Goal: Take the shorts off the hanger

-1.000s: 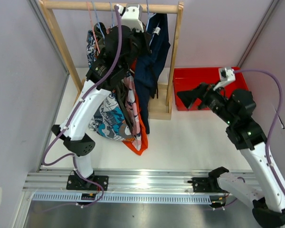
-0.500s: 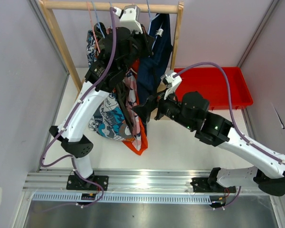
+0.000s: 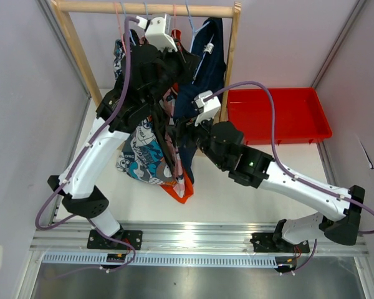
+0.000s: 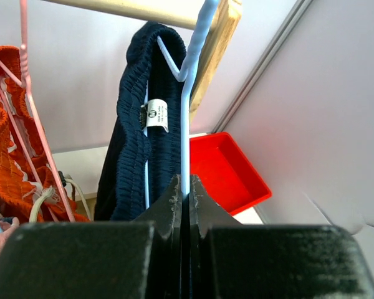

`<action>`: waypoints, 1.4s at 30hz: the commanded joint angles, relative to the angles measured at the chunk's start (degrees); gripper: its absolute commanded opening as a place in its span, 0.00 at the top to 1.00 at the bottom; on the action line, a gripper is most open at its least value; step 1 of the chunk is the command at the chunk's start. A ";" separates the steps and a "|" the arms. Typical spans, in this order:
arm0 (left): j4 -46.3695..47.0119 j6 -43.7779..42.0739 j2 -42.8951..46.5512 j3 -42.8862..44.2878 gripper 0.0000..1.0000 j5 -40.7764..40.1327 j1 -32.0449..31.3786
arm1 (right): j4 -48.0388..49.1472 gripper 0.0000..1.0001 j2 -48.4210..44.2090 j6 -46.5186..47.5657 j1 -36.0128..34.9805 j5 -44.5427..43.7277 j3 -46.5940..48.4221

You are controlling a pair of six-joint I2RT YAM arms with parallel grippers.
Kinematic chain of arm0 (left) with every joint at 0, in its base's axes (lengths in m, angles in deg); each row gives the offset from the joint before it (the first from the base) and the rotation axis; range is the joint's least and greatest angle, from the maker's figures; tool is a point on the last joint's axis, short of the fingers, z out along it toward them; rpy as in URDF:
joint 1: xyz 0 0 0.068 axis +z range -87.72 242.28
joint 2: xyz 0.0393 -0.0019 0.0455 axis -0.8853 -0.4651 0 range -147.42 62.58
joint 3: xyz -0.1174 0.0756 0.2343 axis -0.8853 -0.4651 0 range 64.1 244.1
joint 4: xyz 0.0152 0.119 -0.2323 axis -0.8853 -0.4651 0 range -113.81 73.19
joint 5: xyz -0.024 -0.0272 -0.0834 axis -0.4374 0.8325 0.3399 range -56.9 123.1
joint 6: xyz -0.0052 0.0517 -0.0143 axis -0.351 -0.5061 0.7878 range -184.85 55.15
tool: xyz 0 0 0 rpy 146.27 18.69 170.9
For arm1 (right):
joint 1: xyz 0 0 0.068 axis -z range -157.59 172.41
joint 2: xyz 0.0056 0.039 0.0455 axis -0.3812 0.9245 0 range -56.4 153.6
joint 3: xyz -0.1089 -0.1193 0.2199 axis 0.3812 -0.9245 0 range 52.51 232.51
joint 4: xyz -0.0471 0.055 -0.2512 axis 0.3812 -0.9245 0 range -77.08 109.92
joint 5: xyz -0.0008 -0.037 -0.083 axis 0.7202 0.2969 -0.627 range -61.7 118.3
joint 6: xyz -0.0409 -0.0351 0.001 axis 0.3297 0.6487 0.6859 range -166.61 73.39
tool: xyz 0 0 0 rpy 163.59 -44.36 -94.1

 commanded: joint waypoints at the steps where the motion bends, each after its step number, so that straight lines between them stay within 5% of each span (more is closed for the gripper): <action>1: 7.46 1.95 4.14 0.40 1.00 1.31 -0.45 | 7.01 0.30 1.27 1.34 -1.16 -4.25 -0.66; 2: 7.46 1.95 4.49 0.13 1.00 1.22 -0.45 | 7.63 0.55 1.27 1.95 -1.51 -4.25 -1.53; 4: 7.37 1.78 4.76 -0.39 1.00 0.96 -0.45 | 8.95 0.78 0.92 3.09 -3.70 -5.21 -2.24; 5: 7.28 1.51 5.02 -0.66 1.00 0.78 -0.45 | 9.21 0.99 0.75 3.53 -4.75 -6.09 -2.94; 12: 9.38 -1.21 7.04 -3.99 1.00 -2.03 -0.45 | 8.61 1.00 -4.26 5.47 -16.52 -15.05 -5.76; 16: 10.53 -5.42 6.08 -3.83 1.00 -6.06 -0.27 | 7.11 1.00 -5.06 6.53 -29.42 -24.96 -6.46; 23: 9.74 -6.57 2.13 1.18 1.00 -6.43 2.89 | 0.52 1.00 -2.34 -1.01 -41.84 -35.18 -7.43; 32: 6.76 -6.93 -0.08 6.29 1.00 -5.20 4.30 | 2.53 1.00 -0.05 -5.44 -42.82 -36.42 -10.60; 42: -8.51 -0.70 9.84 -1.26 1.00 9.90 3.95 | 8.60 1.00 -5.67 6.16 -29.83 -32.91 -10.34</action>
